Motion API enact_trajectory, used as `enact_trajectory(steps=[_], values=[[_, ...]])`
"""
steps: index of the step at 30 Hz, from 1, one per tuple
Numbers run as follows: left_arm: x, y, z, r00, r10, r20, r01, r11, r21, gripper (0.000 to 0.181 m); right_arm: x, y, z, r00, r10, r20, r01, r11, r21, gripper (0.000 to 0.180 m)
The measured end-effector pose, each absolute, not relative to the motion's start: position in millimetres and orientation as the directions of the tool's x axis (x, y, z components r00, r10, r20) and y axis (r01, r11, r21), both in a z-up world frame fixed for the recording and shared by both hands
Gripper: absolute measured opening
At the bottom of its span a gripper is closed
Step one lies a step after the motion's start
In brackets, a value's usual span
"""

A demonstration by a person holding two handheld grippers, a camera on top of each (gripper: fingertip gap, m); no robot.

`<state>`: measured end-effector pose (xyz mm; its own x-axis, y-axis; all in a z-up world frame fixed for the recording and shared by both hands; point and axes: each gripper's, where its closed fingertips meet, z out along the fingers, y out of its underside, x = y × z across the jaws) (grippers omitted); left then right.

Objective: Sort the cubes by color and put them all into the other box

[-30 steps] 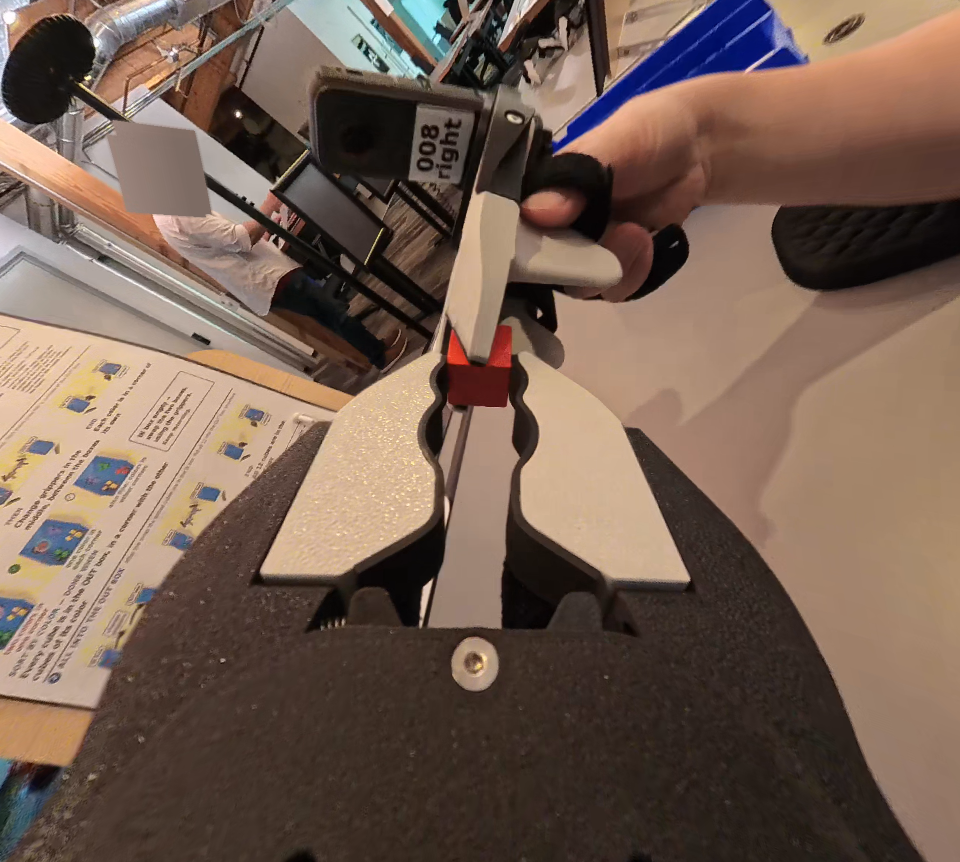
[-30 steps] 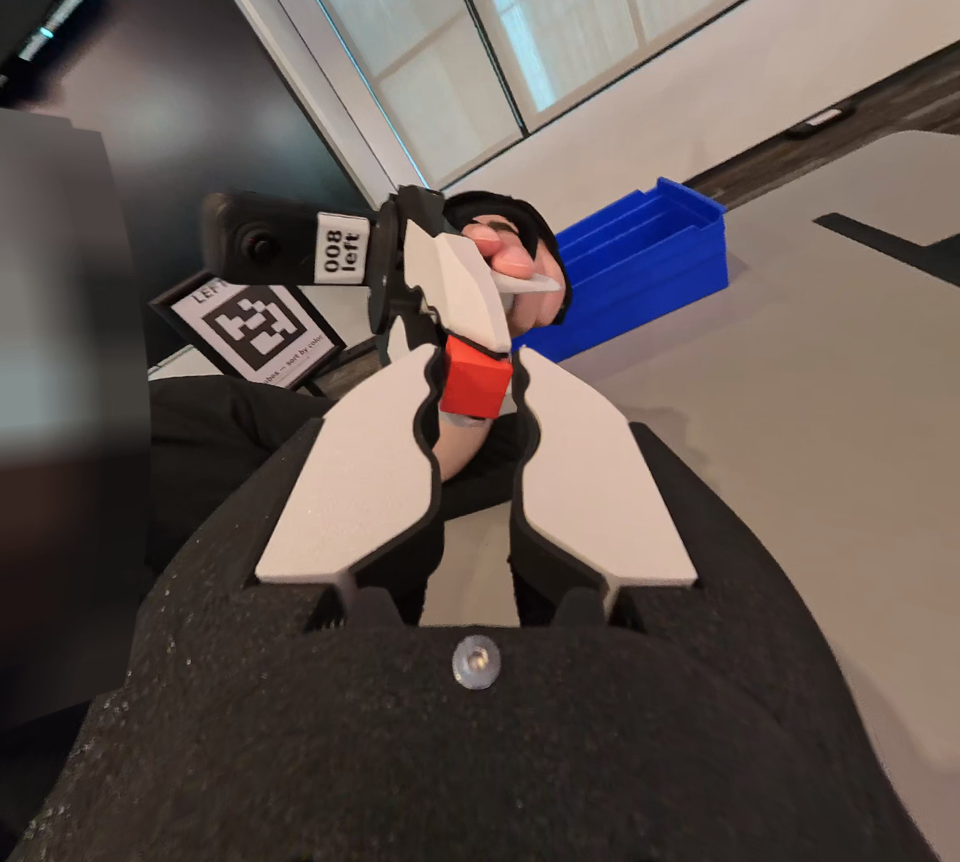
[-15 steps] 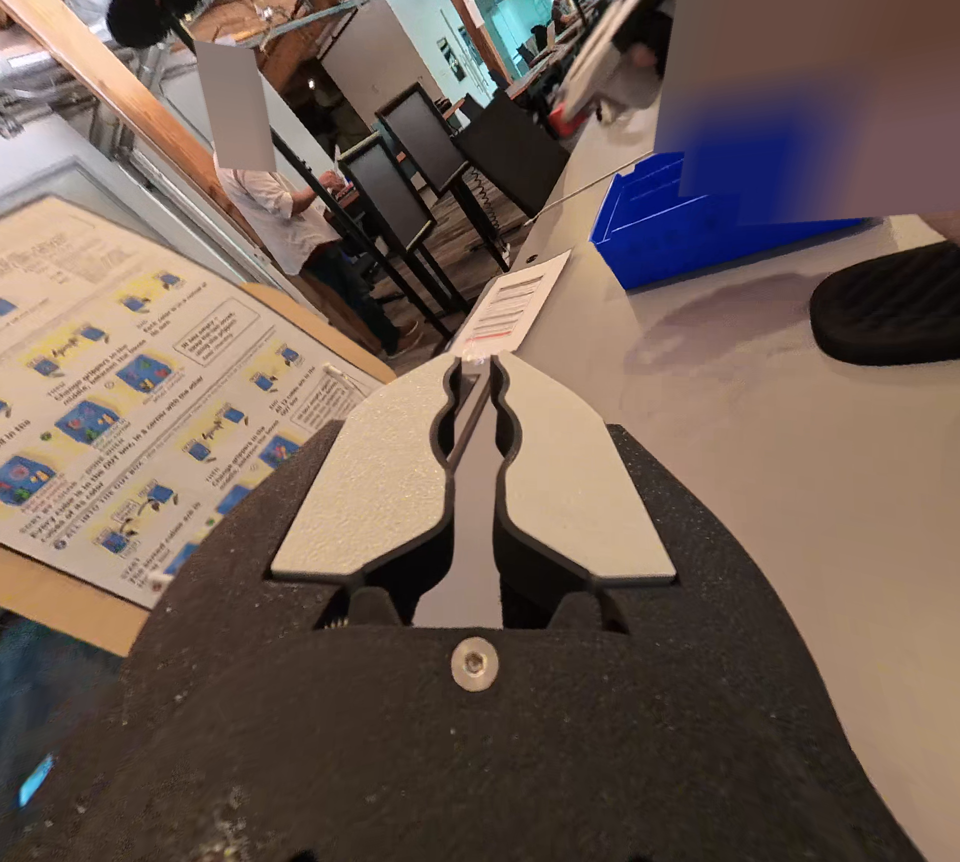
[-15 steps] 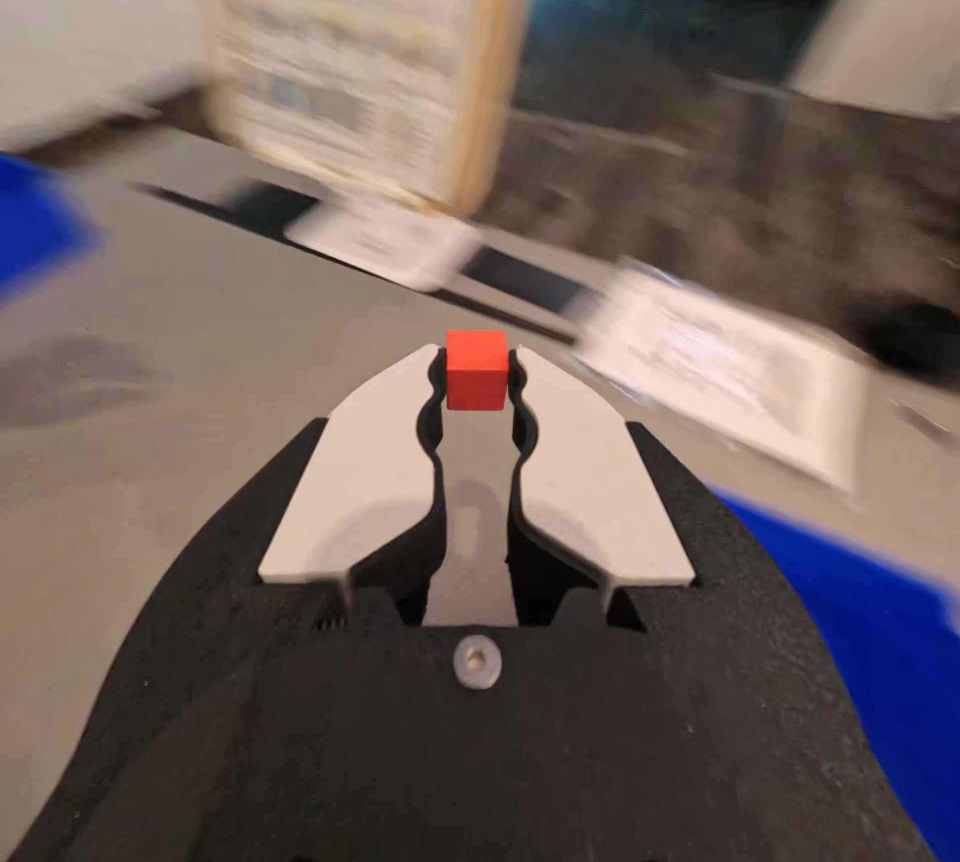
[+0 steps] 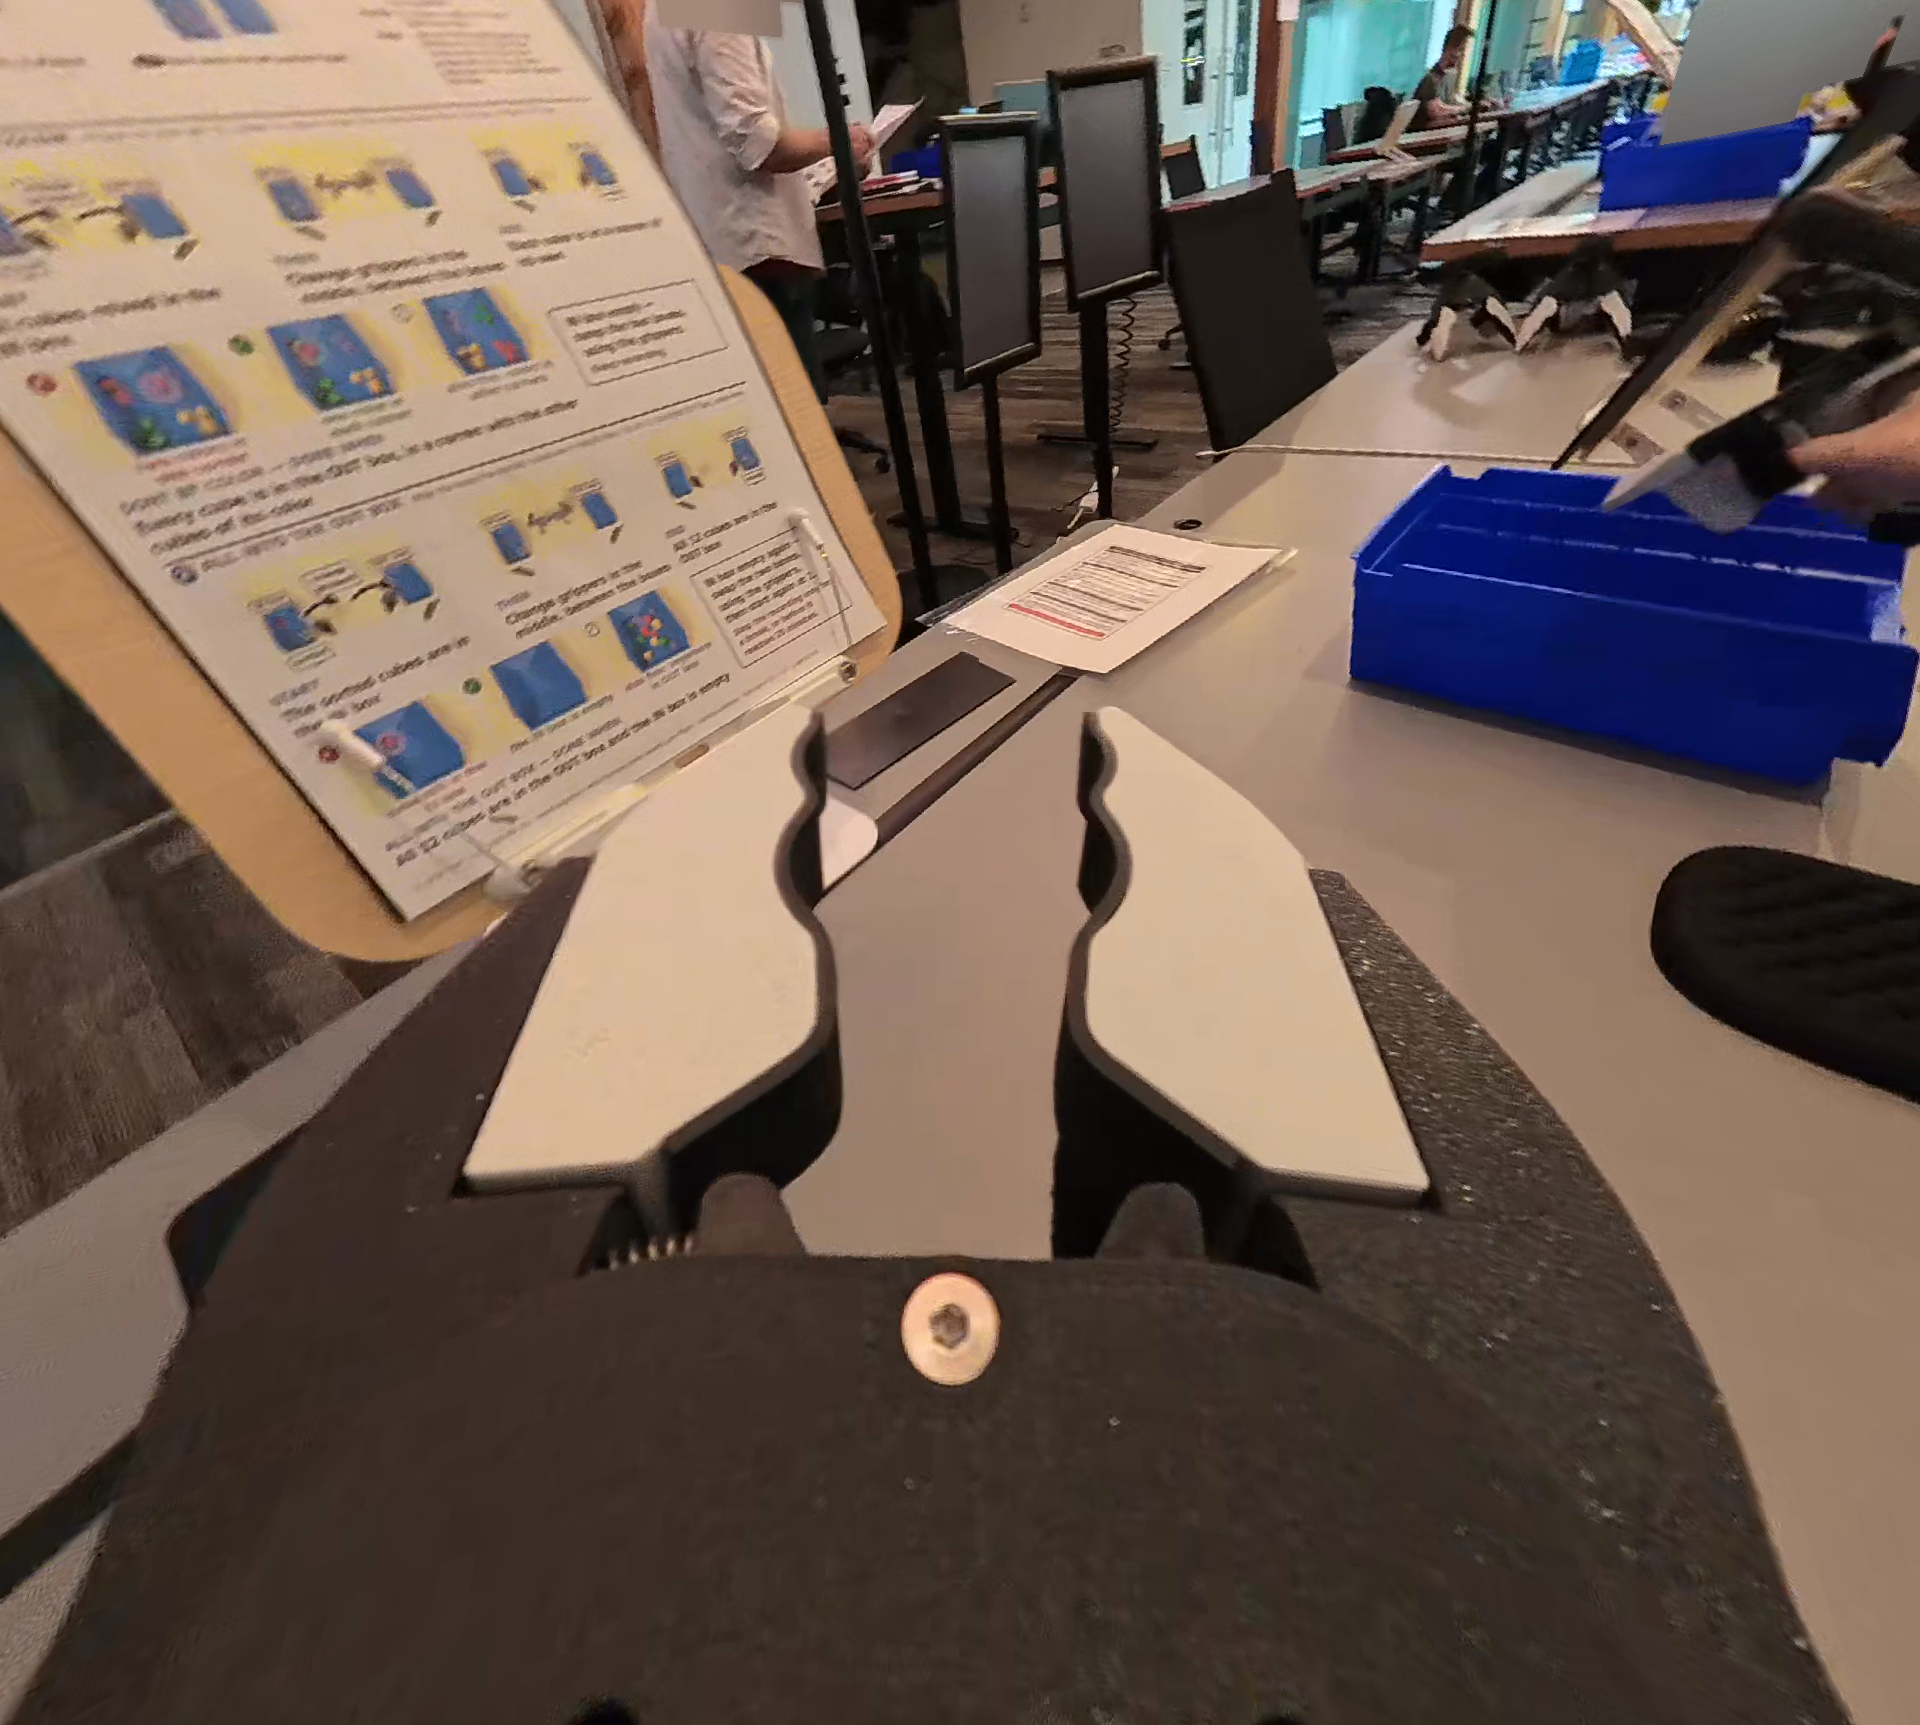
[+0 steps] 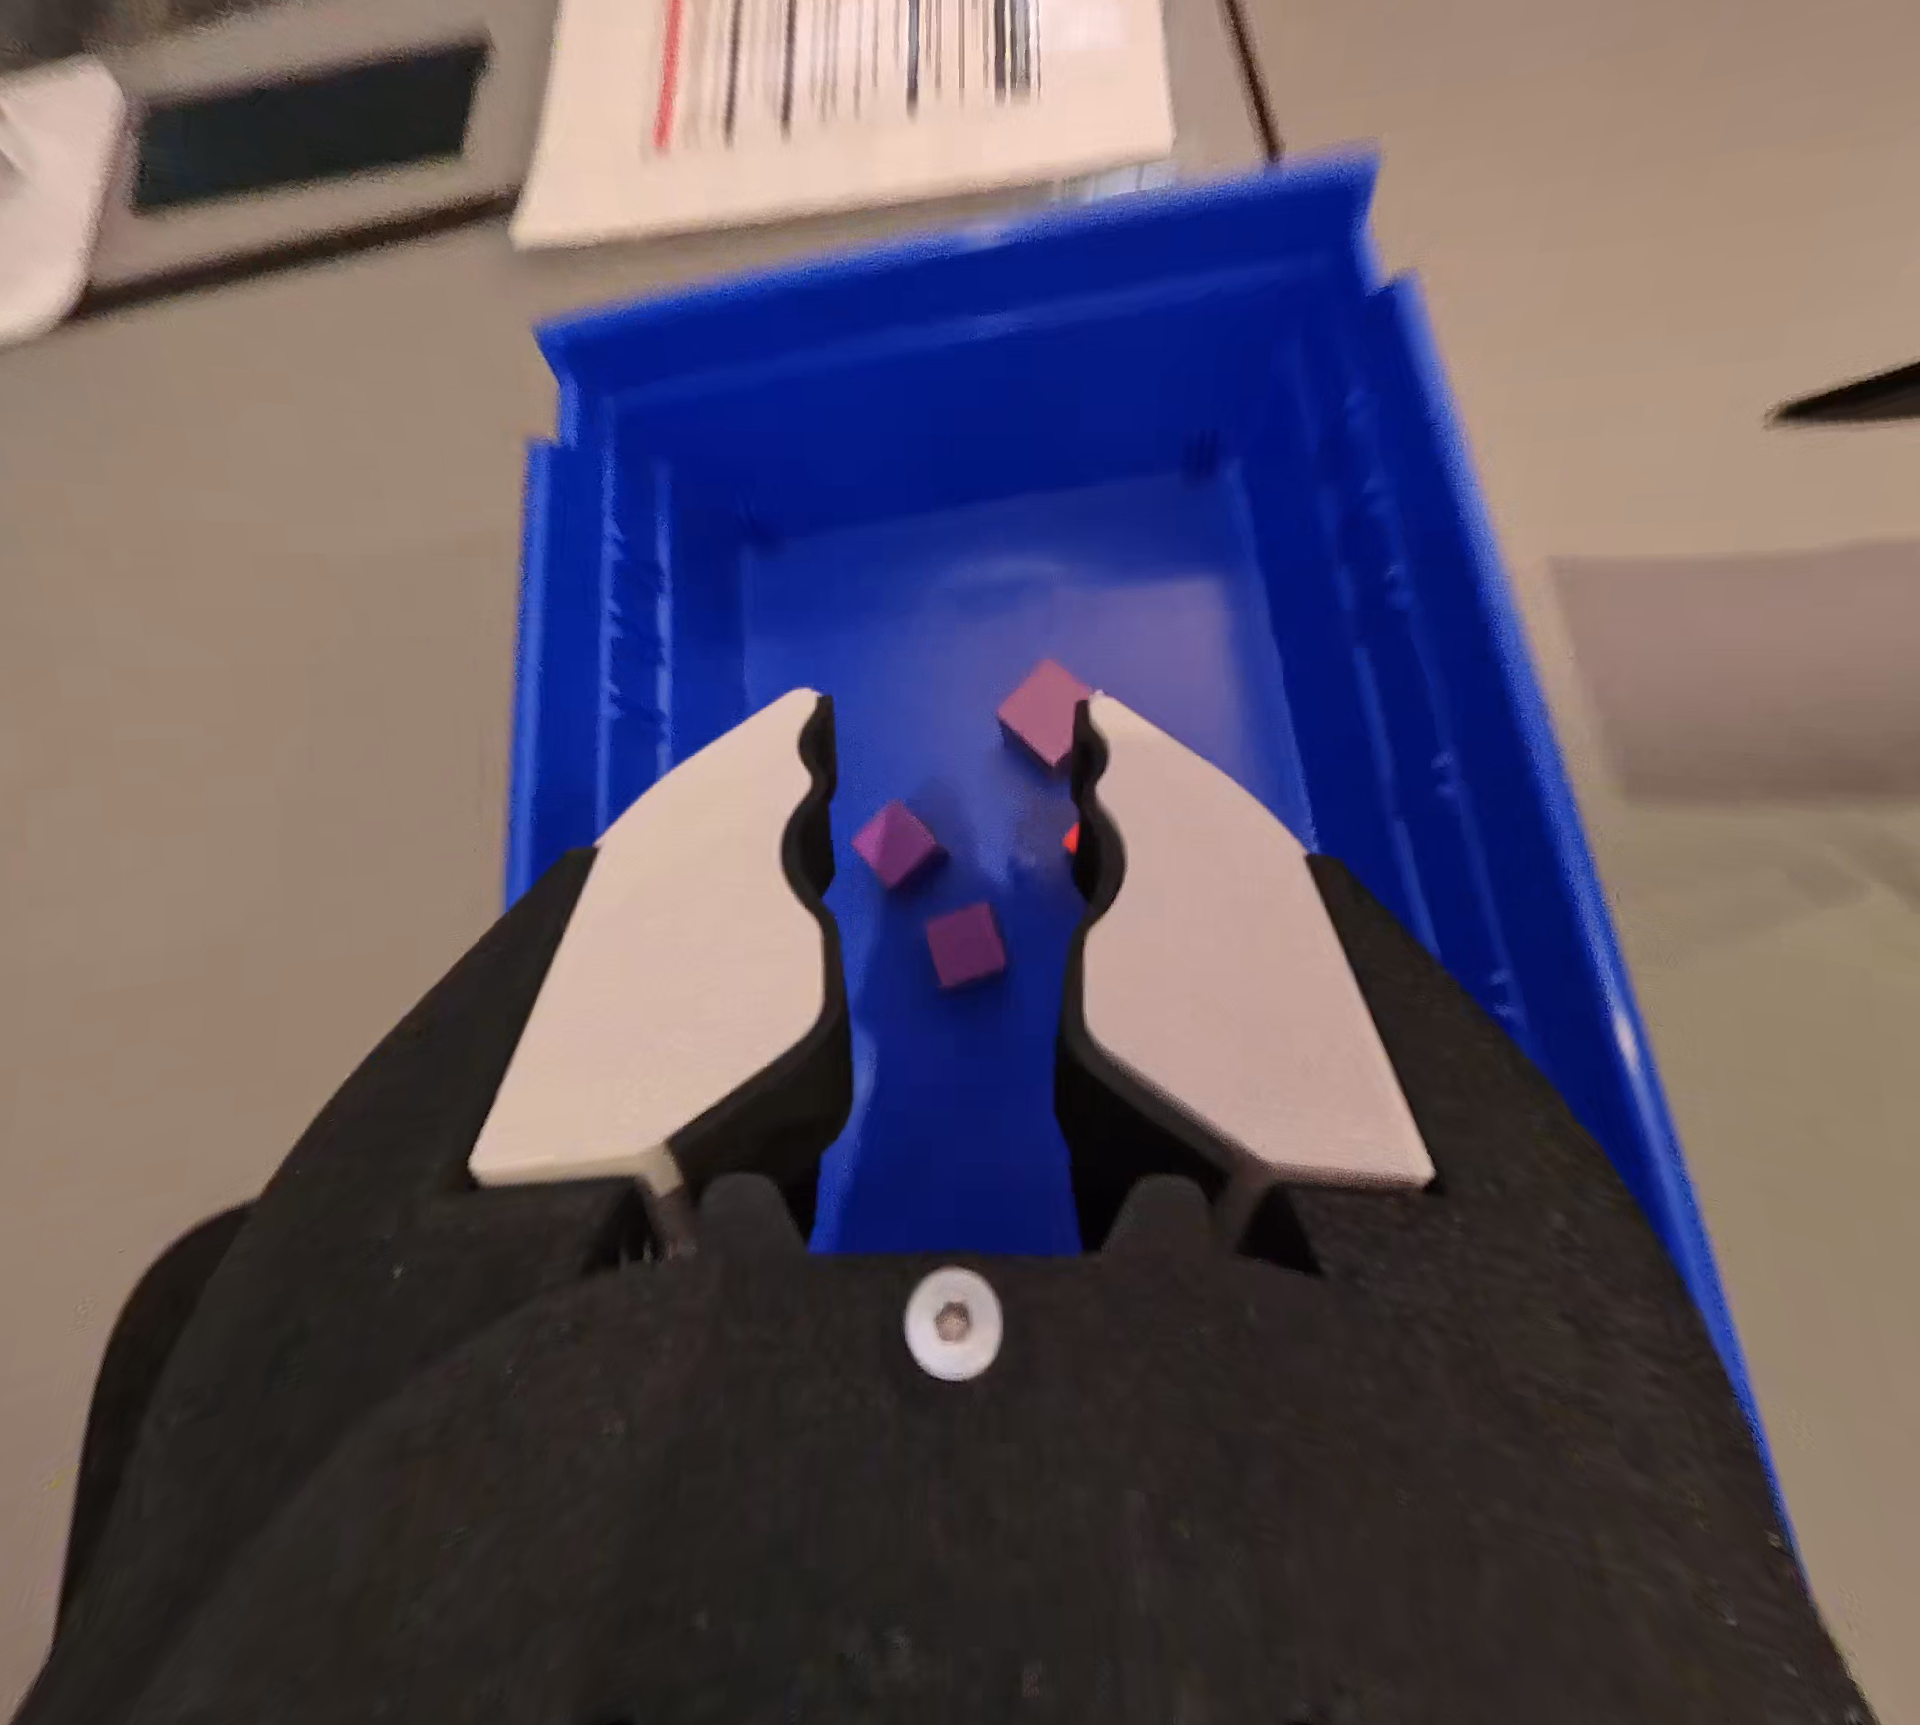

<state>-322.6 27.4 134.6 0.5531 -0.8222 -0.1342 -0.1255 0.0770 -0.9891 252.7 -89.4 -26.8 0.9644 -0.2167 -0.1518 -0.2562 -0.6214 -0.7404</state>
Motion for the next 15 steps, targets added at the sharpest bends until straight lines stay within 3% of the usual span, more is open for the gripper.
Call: enact_trajectory(steps=[4, 8, 12, 15], values=[[-355.4, 35.2, 145.2, 0.628, -0.777, -0.051, -0.070, 0.009, -0.997, 0.064, 245.0, -96.7, 25.7, 0.970, -0.225, -0.096, -0.199, -0.498, -0.844, 0.045], [-408.7, 37.7, 158.0, 0.733, -0.680, -0.009, -0.037, -0.027, -0.999, 0.064, 214.0, -97.7, 71.0, 0.989, -0.145, -0.036, -0.091, -0.398, -0.913, 0.046], [-483.5, 53.4, 133.2, 0.847, -0.515, -0.131, -0.263, -0.191, -0.946, 0.061, 177.2, -86.8, 100.4, 0.999, -0.029, 0.022, 0.011, -0.323, -0.946, 0.045], [-556.0, 60.1, 89.8, 0.846, -0.439, -0.302, -0.488, -0.412, -0.770, 0.056, 155.5, -72.2, 104.0, 0.998, 0.056, 0.039, 0.054, -0.316, -0.947, 0.045]])
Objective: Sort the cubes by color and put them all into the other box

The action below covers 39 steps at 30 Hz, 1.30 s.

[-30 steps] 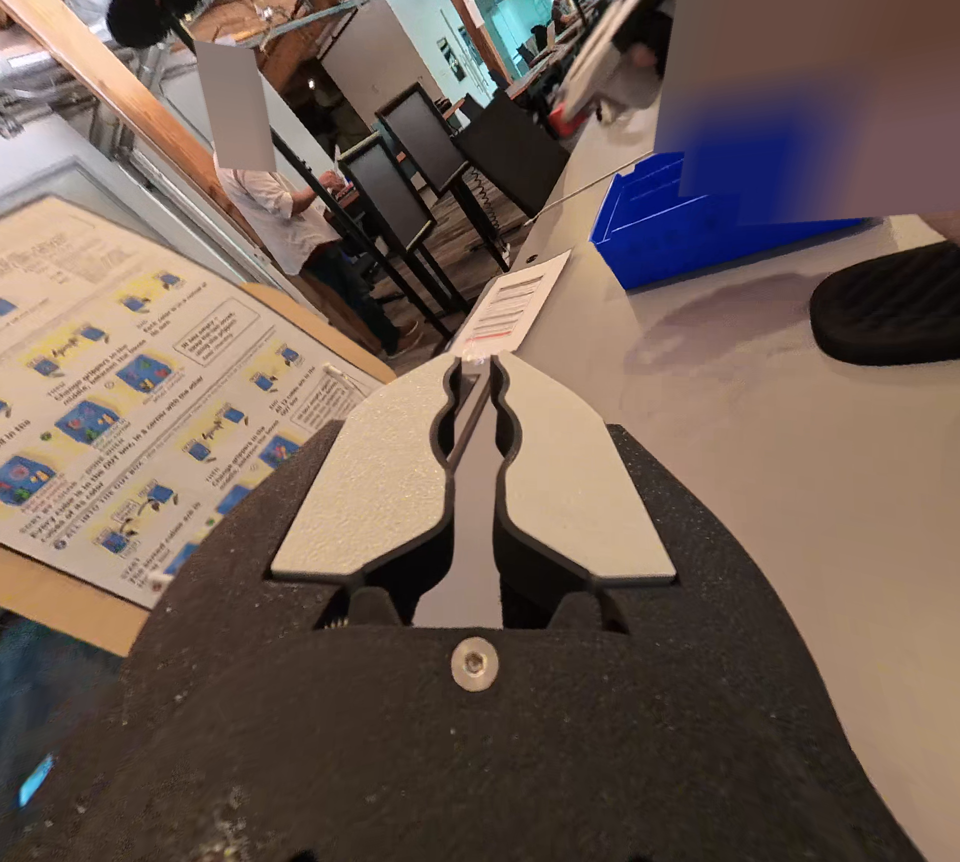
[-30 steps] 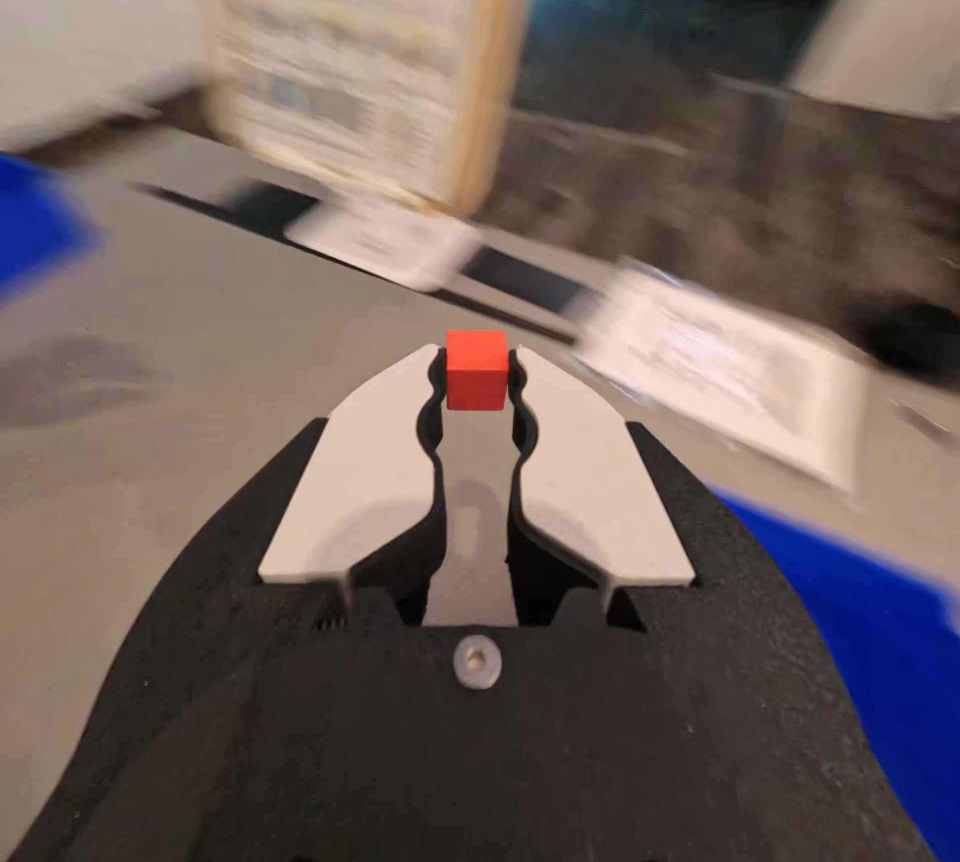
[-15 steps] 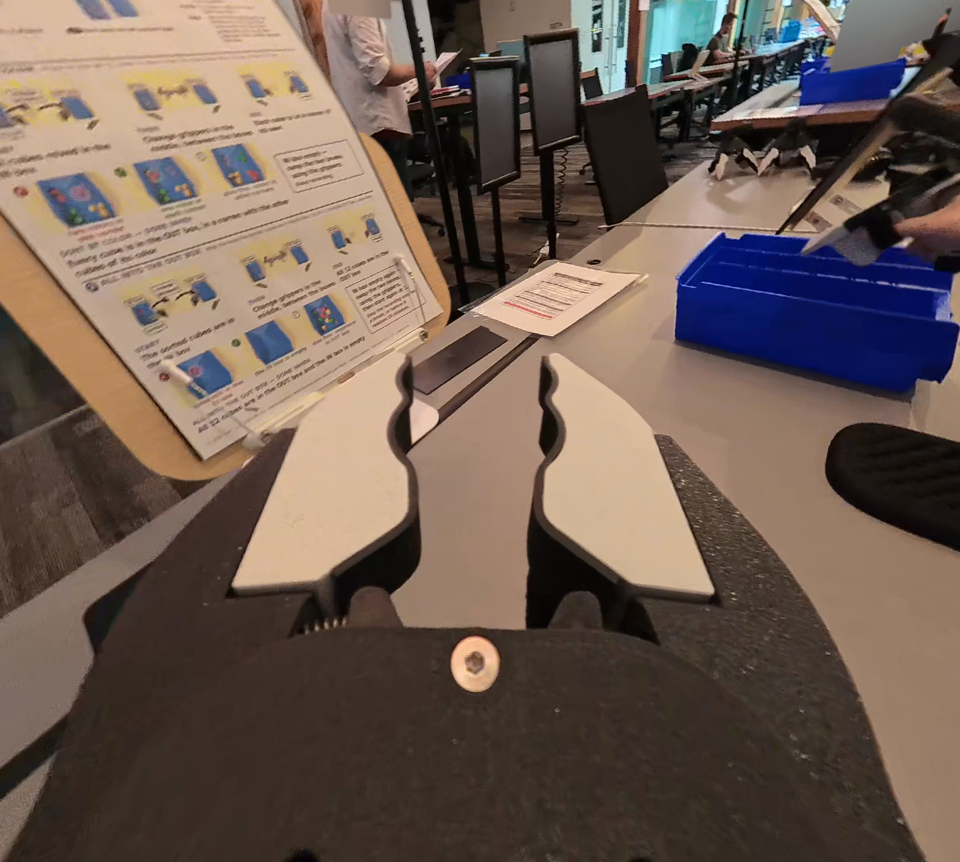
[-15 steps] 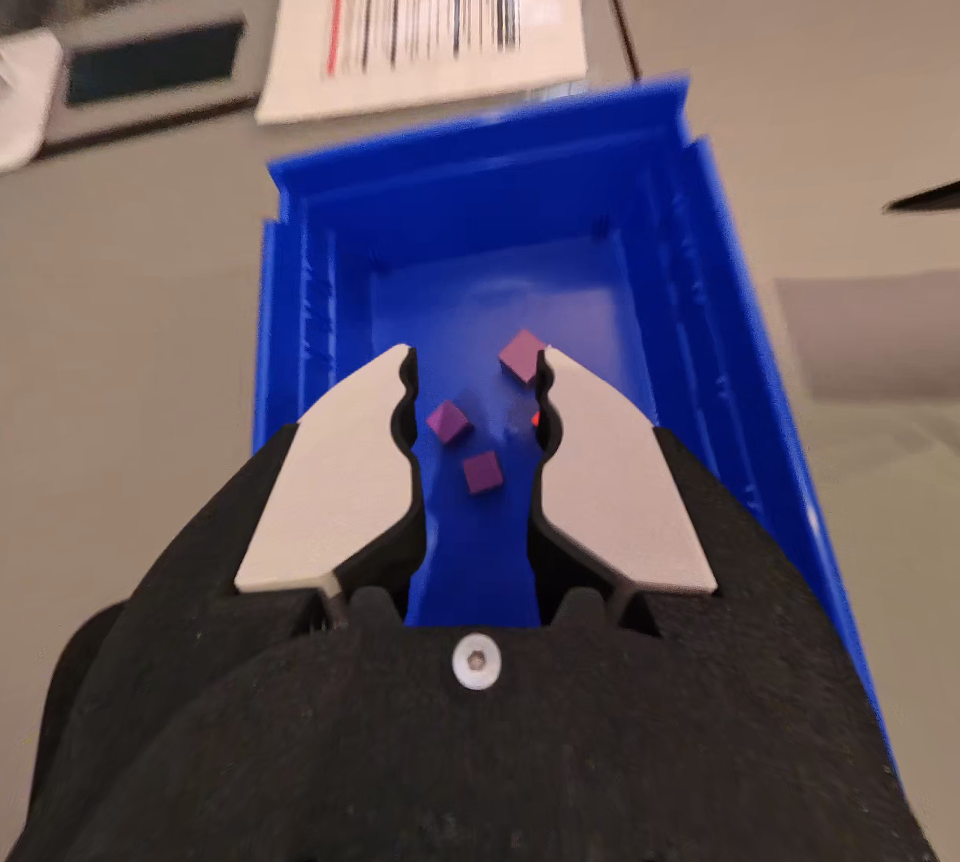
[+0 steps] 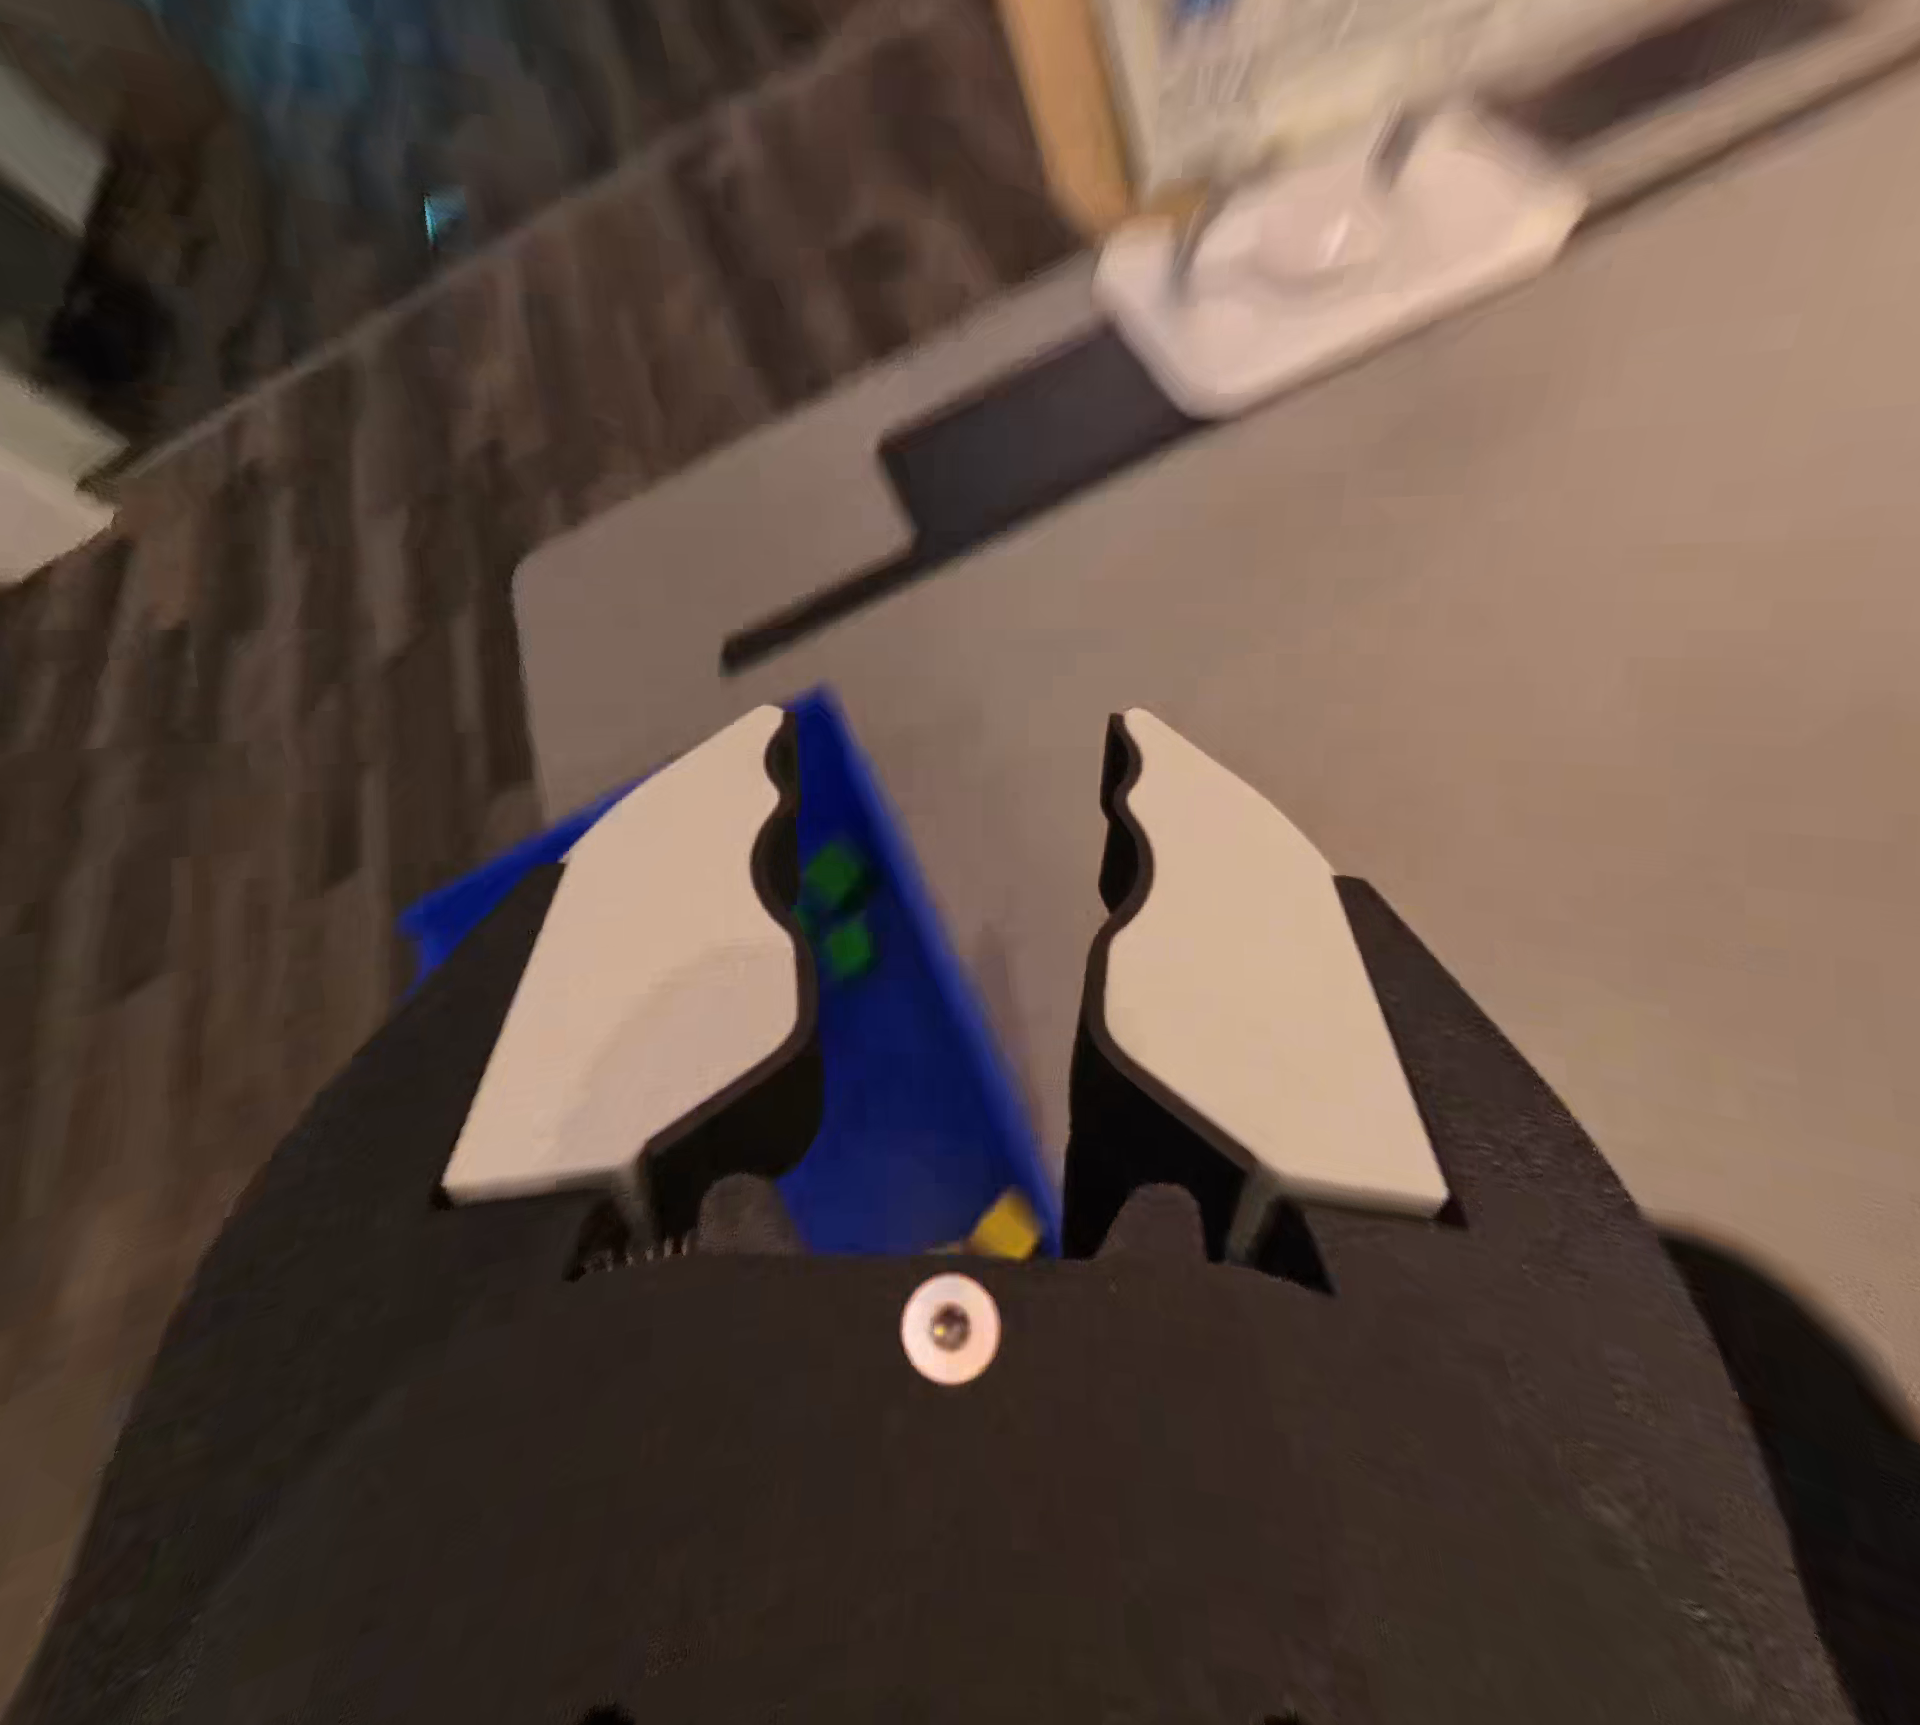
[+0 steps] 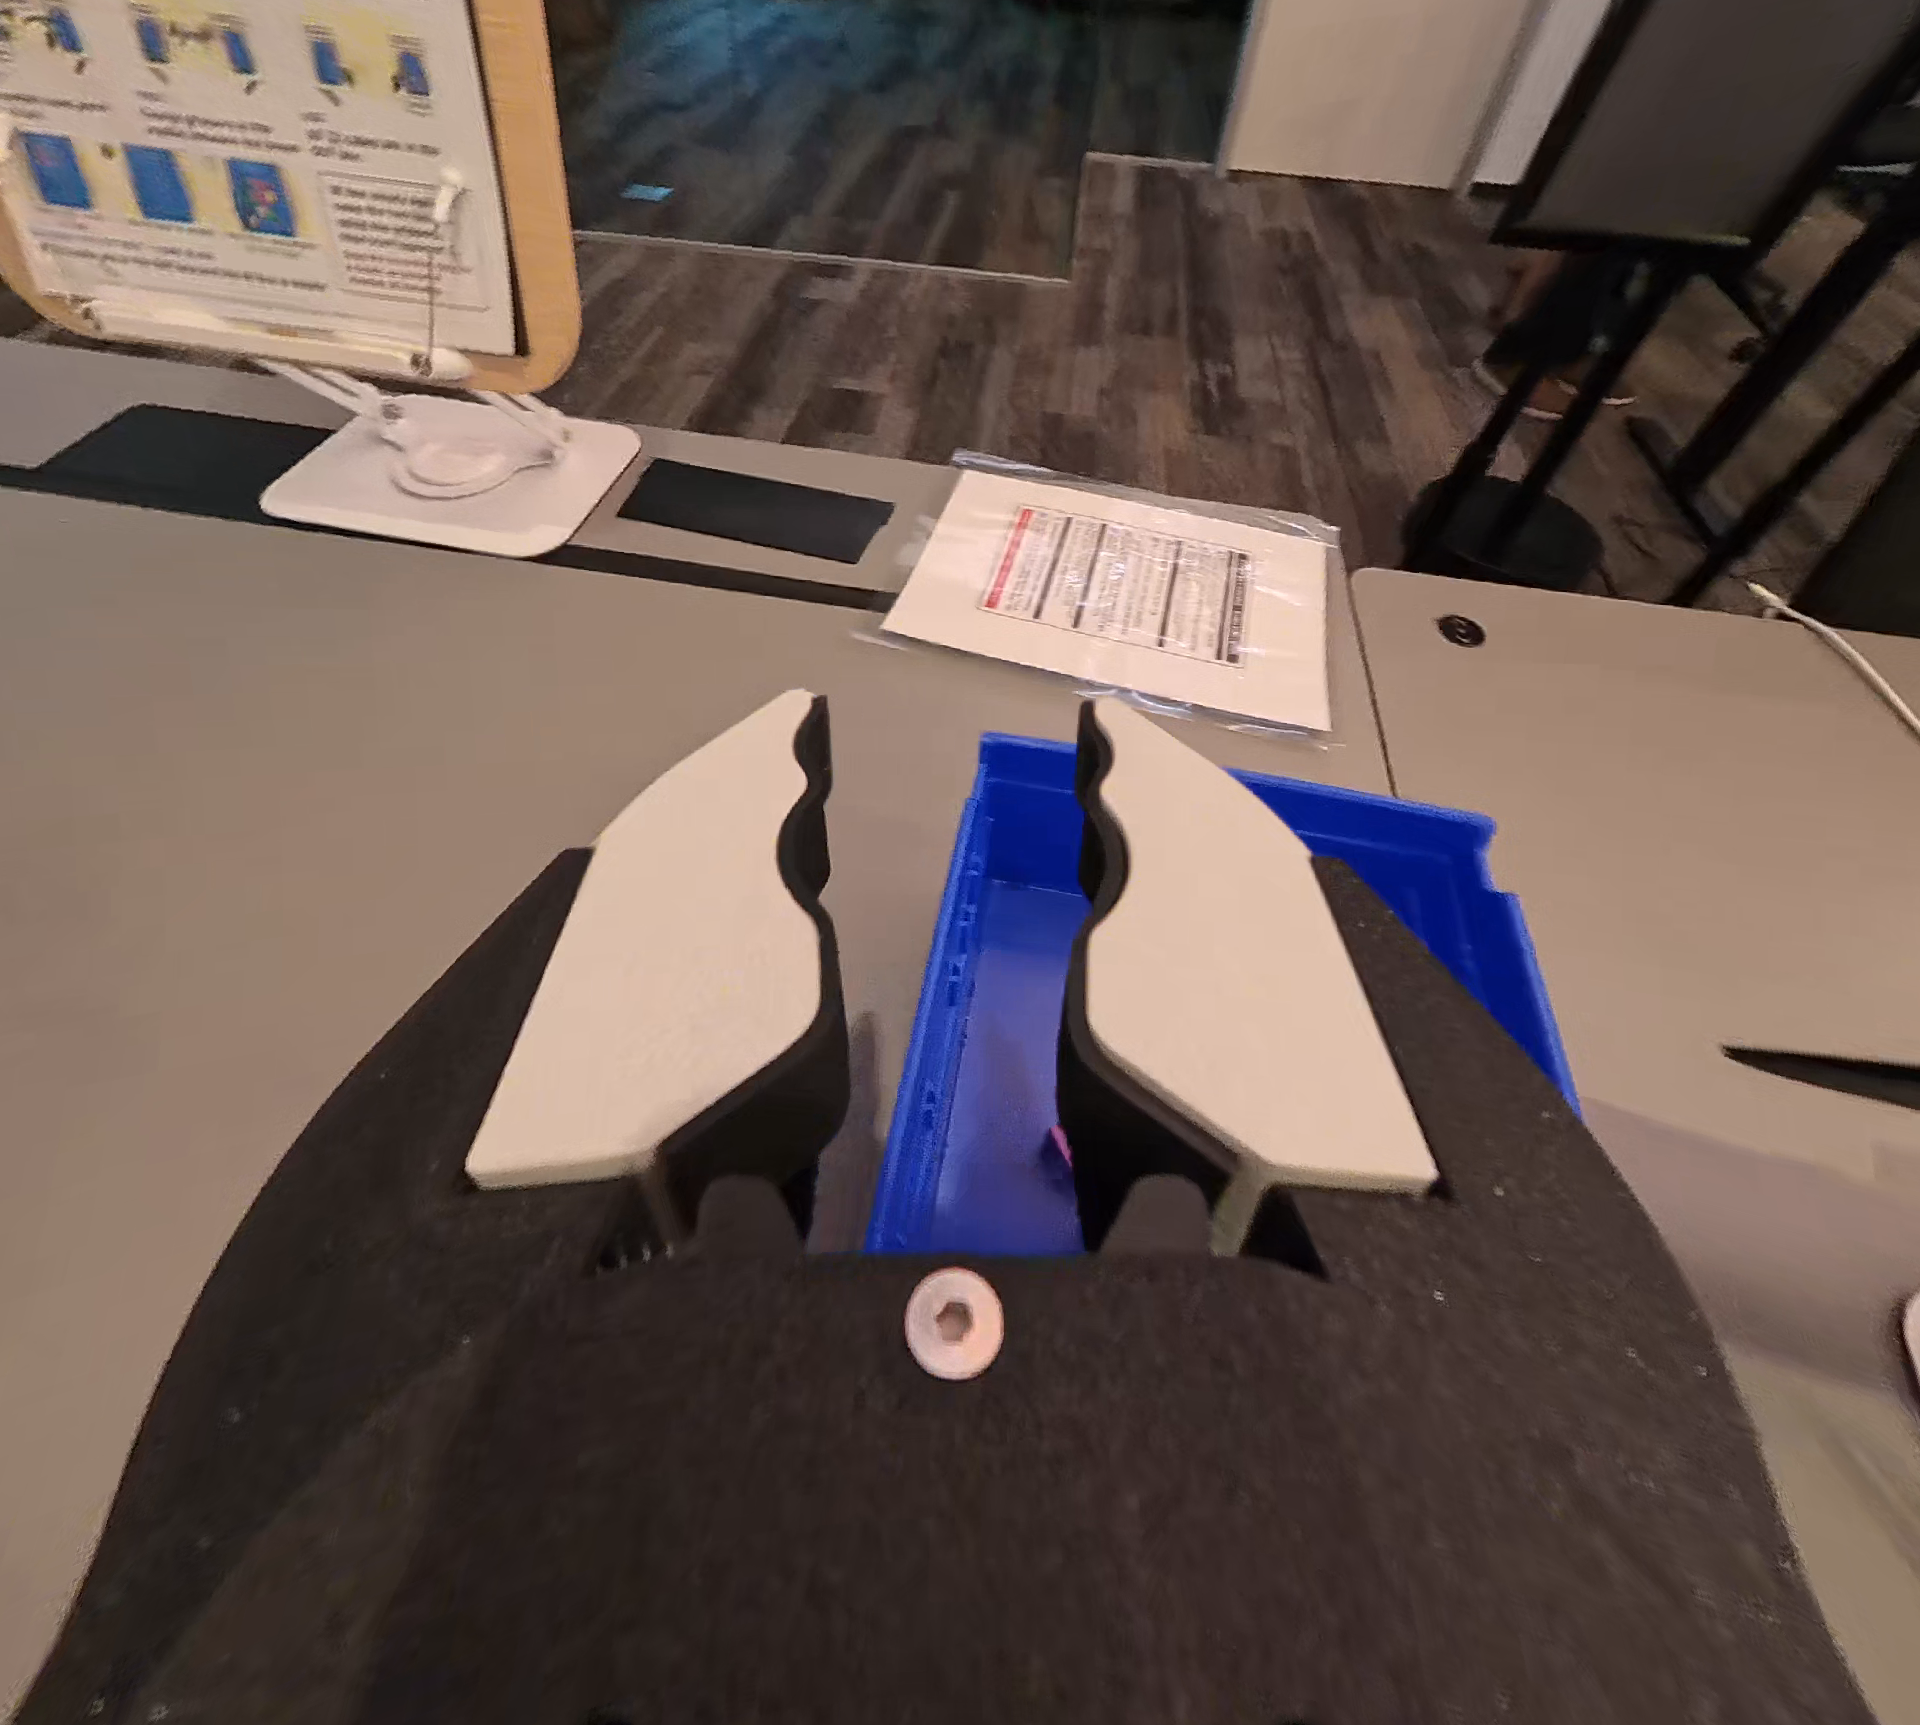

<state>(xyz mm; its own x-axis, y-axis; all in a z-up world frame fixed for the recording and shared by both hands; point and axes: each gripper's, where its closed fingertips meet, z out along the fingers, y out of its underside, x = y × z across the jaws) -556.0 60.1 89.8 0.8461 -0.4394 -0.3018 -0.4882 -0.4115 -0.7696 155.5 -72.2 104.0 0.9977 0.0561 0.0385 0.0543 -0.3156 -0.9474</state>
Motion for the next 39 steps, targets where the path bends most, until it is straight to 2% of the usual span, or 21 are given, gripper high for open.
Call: enact_trajectory(steps=[2, 4, 5, 6, 9, 12, 13, 18, 27, 31, 34, 39], values=[[-599.0, 52.3, 53.0, 0.827, -0.459, -0.326, -0.555, -0.572, -0.604, 0.056, 148.6, -63.1, 97.6, 0.996, 0.074, 0.056, 0.079, -0.355, -0.932, 0.045], [-630.7, 35.4, 13.4, 0.824, -0.503, -0.262, -0.566, -0.702, -0.432, 0.051, 144.3, -55.9, 90.0, 0.991, 0.083, 0.102, 0.127, -0.402, -0.907, 0.045], [-641.3, 25.2, -4.3, 0.818, -0.534, -0.215, -0.575, -0.738, -0.353, 0.054, 140.4, -53.2, 86.9, 0.987, 0.098, 0.126, 0.156, -0.420, -0.894, 0.045], [-649.6, 15.3, -19.0, 0.806, -0.566, -0.174, -0.591, -0.752, -0.291, 0.049, 135.9, -51.0, 84.7, 0.982, 0.118, 0.147, 0.184, -0.431, -0.883, 0.045], [-663.6, -15.9, -56.5, 0.724, -0.688, -0.054, -0.687, -0.712, -0.146, 0.048, 123.8, -45.6, 86.3, 0.970, 0.162, 0.183, 0.236, -0.424, -0.874, 0.045], [-692.0, -36.1, -81.3, 0.595, -0.799, -0.088, -0.799, -0.600, 0.039, 0.051, 110.7, -42.1, 91.0, 0.964, 0.204, 0.168, 0.238, -0.394, -0.888, 0.044], [-695.4, -38.1, -86.1, 0.568, -0.818, -0.087, -0.817, -0.574, 0.065, 0.052, 107.6, -41.7, 91.3, 0.962, 0.215, 0.168, 0.242, -0.390, -0.888, 0.044], [-707.4, -33.8, -101.4, 0.509, -0.854, -0.109, -0.847, -0.519, 0.114, 0.044, 104.1, -42.6, 91.2, 0.959, 0.226, 0.172, 0.251, -0.390, -0.886, 0.043], [-732.1, -38.7, -125.3, 0.506, -0.858, -0.090, -0.830, -0.513, 0.218, 0.040, 107.2, -43.6, 88.0, 0.961, 0.230, 0.156, 0.240, -0.401, -0.884, 0.043], [-740.2, -42.6, -133.1, 0.497, -0.863, -0.090, -0.818, -0.501, 0.283, 0.032, 106.1, -42.5, 86.3, 0.958, 0.237, 0.160, 0.248, -0.405, -0.880, 0.042], [-734.3, -36.9, -137.2, 0.500, -0.860, -0.099, -0.827, -0.509, 0.240, 0.022, 105.8, -42.7, 83.6, 0.956, 0.246, 0.163, 0.255, -0.411, -0.875, 0.041], [-729.3, -24.4, -122.3, 0.515, -0.845, -0.146, -0.831, -0.534, 0.157, 0.022, 109.6, -43.2, 82.1, 0.958, 0.245, 0.147, 0.239, -0.410, -0.880, 0.040]])
